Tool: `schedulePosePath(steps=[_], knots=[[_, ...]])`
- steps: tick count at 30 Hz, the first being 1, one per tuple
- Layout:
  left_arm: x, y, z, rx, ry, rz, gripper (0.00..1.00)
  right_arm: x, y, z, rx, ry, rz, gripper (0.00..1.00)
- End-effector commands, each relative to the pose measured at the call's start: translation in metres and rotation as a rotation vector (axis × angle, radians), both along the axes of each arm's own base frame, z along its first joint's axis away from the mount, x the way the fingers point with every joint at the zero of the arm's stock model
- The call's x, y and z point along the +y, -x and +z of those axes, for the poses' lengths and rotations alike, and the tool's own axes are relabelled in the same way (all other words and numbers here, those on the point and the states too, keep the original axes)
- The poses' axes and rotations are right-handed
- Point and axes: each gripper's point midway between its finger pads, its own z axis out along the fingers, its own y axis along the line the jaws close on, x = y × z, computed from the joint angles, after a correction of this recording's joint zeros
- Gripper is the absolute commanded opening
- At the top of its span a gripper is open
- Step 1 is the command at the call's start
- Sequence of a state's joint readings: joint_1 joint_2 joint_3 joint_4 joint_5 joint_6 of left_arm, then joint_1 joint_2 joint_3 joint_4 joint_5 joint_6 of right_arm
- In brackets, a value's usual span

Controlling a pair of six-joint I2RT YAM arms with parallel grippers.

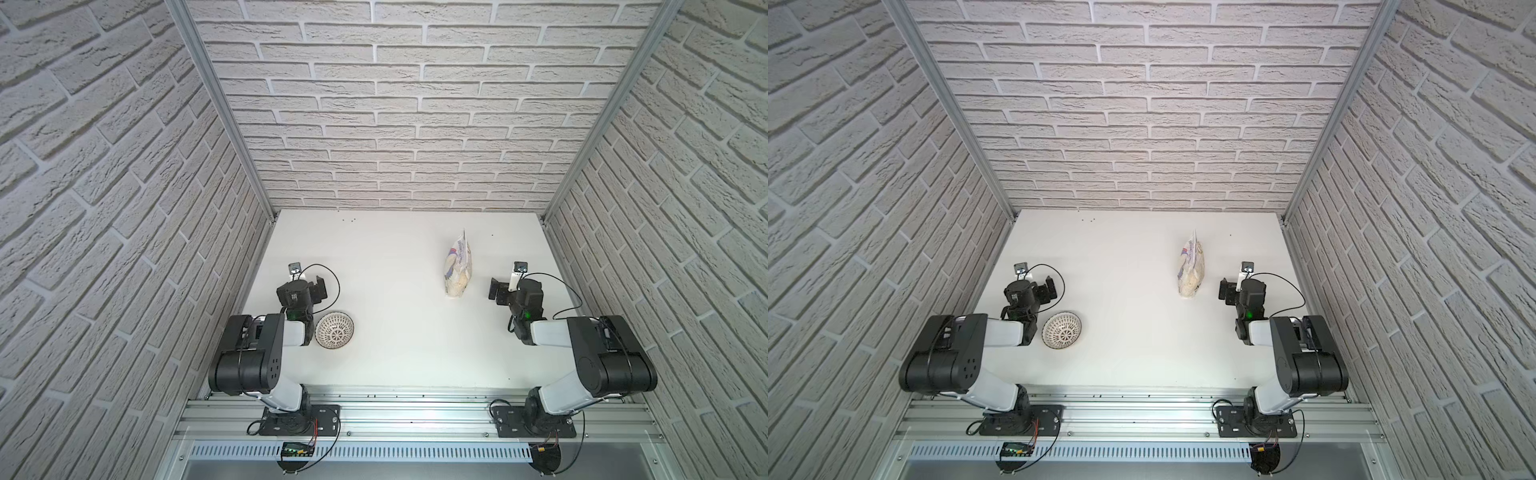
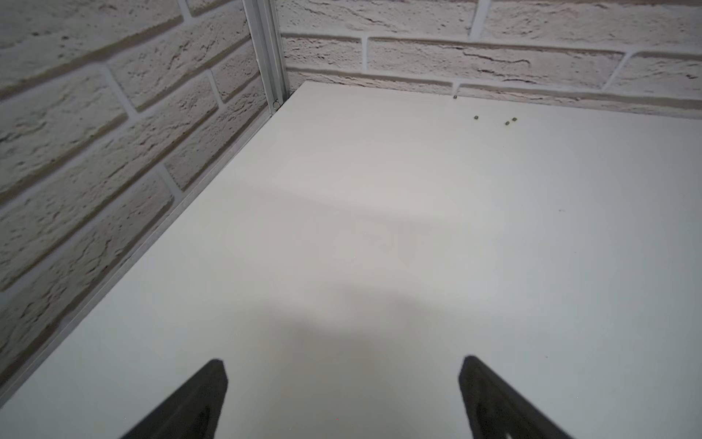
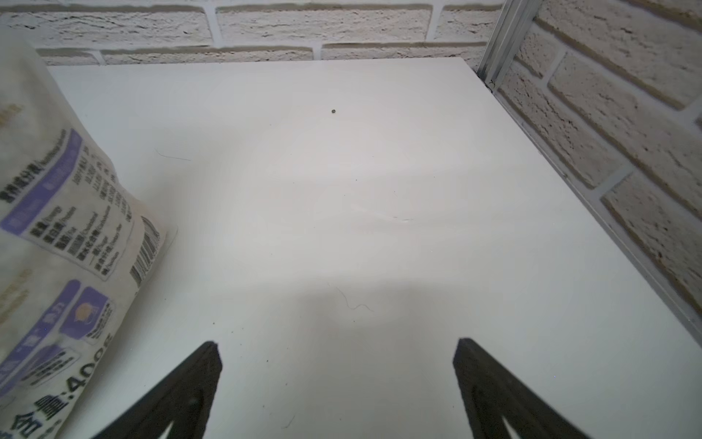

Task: Pour the oats into the breakfast bowl
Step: Pick up the bowl from the center of the board.

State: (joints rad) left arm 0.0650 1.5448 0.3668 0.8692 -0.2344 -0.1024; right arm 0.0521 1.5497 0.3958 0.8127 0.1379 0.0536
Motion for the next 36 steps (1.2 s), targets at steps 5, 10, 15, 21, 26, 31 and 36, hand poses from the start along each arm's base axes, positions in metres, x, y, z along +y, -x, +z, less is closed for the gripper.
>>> schedulePosePath(steps=[5,10,15,21,26,31,36], knots=[[-0.002,-0.006,0.010,-0.041,-0.008,-0.014,0.98,-0.001,-0.007,0.016,-0.054,-0.016,-0.001,0.99],[-0.002,-0.005,0.009,-0.039,-0.008,-0.012,0.98,-0.001,-0.007,0.017,-0.055,-0.015,-0.002,0.99],[-0.002,-0.005,0.009,-0.038,-0.008,-0.014,0.98,-0.001,-0.007,0.016,-0.055,-0.015,-0.001,0.99],[-0.001,-0.006,0.014,-0.027,-0.008,-0.007,0.98,-0.007,-0.006,0.027,-0.060,-0.005,-0.046,0.99],[0.019,-0.002,0.070,0.096,0.001,0.133,0.98,-0.048,0.021,0.055,0.109,-0.065,-0.366,0.99],[0.067,0.057,0.083,0.039,0.259,0.568,0.98,-0.084,0.089,0.055,0.240,-0.162,-0.741,0.99],[0.041,0.074,0.070,0.136,0.523,0.523,0.98,-0.048,0.099,0.051,0.304,-0.292,-0.541,0.99]])
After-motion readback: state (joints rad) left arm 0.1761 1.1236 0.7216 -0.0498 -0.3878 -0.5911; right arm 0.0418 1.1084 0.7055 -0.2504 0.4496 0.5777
